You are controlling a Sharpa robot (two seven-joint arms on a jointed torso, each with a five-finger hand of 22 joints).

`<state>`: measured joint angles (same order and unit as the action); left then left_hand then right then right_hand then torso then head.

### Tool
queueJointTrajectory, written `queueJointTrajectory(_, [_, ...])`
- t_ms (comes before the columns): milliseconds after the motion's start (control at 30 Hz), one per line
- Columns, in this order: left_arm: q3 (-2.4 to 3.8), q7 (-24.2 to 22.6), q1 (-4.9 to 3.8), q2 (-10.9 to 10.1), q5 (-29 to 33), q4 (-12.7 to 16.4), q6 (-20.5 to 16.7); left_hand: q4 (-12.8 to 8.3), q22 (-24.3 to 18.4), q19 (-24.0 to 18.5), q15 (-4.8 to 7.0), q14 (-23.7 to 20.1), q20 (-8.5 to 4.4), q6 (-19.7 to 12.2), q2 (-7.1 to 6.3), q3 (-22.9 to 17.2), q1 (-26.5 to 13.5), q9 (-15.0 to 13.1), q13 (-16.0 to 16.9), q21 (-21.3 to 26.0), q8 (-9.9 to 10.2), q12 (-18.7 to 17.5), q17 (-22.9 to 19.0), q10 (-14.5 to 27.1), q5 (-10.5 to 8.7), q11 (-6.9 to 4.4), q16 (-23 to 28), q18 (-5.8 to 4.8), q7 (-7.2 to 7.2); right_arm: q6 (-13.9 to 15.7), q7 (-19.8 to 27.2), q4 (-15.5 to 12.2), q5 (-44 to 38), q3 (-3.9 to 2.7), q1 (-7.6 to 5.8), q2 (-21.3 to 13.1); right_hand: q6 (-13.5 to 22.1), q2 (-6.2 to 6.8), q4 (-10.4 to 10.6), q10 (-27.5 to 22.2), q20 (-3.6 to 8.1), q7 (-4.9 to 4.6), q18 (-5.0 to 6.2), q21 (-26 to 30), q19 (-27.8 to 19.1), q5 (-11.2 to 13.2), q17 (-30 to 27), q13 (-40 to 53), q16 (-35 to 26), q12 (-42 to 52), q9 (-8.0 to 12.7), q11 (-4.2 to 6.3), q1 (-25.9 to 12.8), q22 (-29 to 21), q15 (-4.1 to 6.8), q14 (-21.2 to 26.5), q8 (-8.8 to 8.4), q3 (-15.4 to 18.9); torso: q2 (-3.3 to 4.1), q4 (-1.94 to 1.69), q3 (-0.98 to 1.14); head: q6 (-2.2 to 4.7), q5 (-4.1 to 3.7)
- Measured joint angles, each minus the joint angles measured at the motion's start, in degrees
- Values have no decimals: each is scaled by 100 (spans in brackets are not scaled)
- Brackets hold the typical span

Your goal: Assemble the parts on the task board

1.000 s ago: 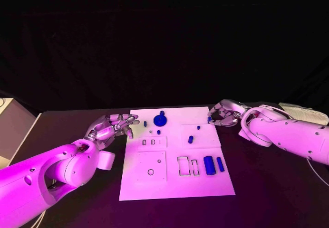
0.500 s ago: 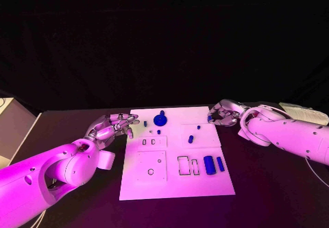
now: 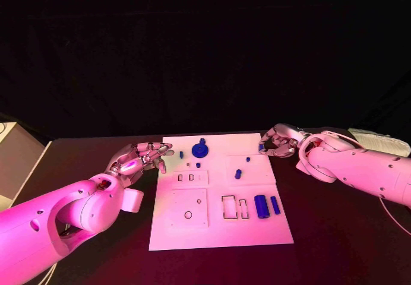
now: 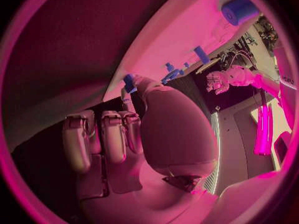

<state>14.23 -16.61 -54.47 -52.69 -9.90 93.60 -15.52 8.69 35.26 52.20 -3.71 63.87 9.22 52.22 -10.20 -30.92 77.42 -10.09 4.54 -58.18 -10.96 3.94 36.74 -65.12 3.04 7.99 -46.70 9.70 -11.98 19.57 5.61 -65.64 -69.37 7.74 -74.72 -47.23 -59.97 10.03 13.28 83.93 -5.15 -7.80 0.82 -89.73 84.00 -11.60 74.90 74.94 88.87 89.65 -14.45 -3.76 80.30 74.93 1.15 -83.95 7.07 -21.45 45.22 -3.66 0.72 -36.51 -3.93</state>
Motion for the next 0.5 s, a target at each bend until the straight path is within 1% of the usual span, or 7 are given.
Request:
queueJointTrajectory(67, [0, 1, 0, 2, 0, -1, 1, 0, 0, 0, 0, 0, 0, 0, 0, 0, 0, 0, 0, 0, 0, 0, -3, 0, 0, 0, 0, 0, 0, 47, 0, -9, 0, 0, 0, 2, -29, 0, 0, 9, 37, 28, 0, 0, -7, 22, 0, 0, 0, 0, -6, 29, -3, 0, 21, -17, 40, 0, 0, -1, -1, 0, -1])
queueJointTrajectory(100, [0, 2, 0, 2, 0, -1, 2, 0, 0, 0, 0, 0, 0, 0, 0, 0, 0, 0, 0, 0, 0, 0, -3, 0, 0, 0, 0, -1, 0, 85, -1, -17, 0, 0, 0, 3, -75, -5, 14, 9, 49, 34, 0, 0, 5, 51, 0, 0, 0, 0, -12, 29, -71, 0, 34, -5, 69, -14, -1, -1, -2, -1, -1])
queueJointTrajectory(233, [0, 3, 0, 2, 0, -3, 4, 0, 0, 0, 0, 0, 0, 0, 0, 0, 0, 0, 0, 0, 0, 0, -3, 0, 0, 0, 0, 0, 0, 253, -17, -57, 0, 0, 0, 6, -154, -7, 16, 16, 75, 91, 0, 0, -10, 54, 0, -1, 0, 0, -45, 85, -131, 0, 73, -8, 153, -16, -3, -2, -2, -7, -1])
queueJointTrajectory(267, [0, 4, 0, 2, 0, -3, 5, 0, 0, 0, 0, 0, 0, 0, 0, 0, 0, 0, 0, 0, 0, 0, -3, 0, 0, 0, 0, 0, 0, 299, -23, -68, 0, 0, 0, 6, -175, -7, 20, 0, 75, 94, 0, 0, -10, 54, 0, -1, 0, 0, -47, 101, -131, 0, 73, -8, 161, -19, -3, -2, -2, -8, -1])
queueJointTrajectory(400, [0, 5, 1, 1, 0, -5, 7, 0, 6, 0, 0, 0, 0, 0, 0, 0, 0, 1, 0, 0, 0, 0, -3, 0, 0, 0, 0, 0, 0, 521, -72, -146, 13, 0, 0, 4, -190, -21, 32, 0, 77, 108, 0, 0, -9, 65, 0, -1, 0, 0, -56, 101, -147, -1, 73, -8, 199, -31, -7, -3, -3, -8, 8])
queueJointTrajectory(433, [0, 5, 1, 1, 0, -5, 7, 0, 6, 0, 0, 0, 0, 0, 0, 0, 0, 1, 0, 0, 0, 0, -3, 0, 0, 0, 0, 0, 0, 571, -87, -173, 17, 0, 0, 1, -192, -5, 32, 0, 96, 110, 0, 0, 11, 65, 0, -1, 0, 0, -86, 101, -192, -1, 73, -8, 202, -31, -7, -3, -3, -8, 12])
queueJointTrajectory(500, [0, 6, 1, -2, 0, -6, 8, 0, 6, 0, 0, 0, 0, 0, 0, 0, 0, 1, 0, 0, 0, 0, -3, 0, 0, 0, 0, 0, 0, 673, -126, -257, 25, 0, 0, -12, -193, -5, 32, 12, 96, 112, 0, 0, 11, 65, 0, -1, 0, 0, -87, 112, -192, -1, 83, 3, 203, -31, -9, -2, -2, -8, 18])
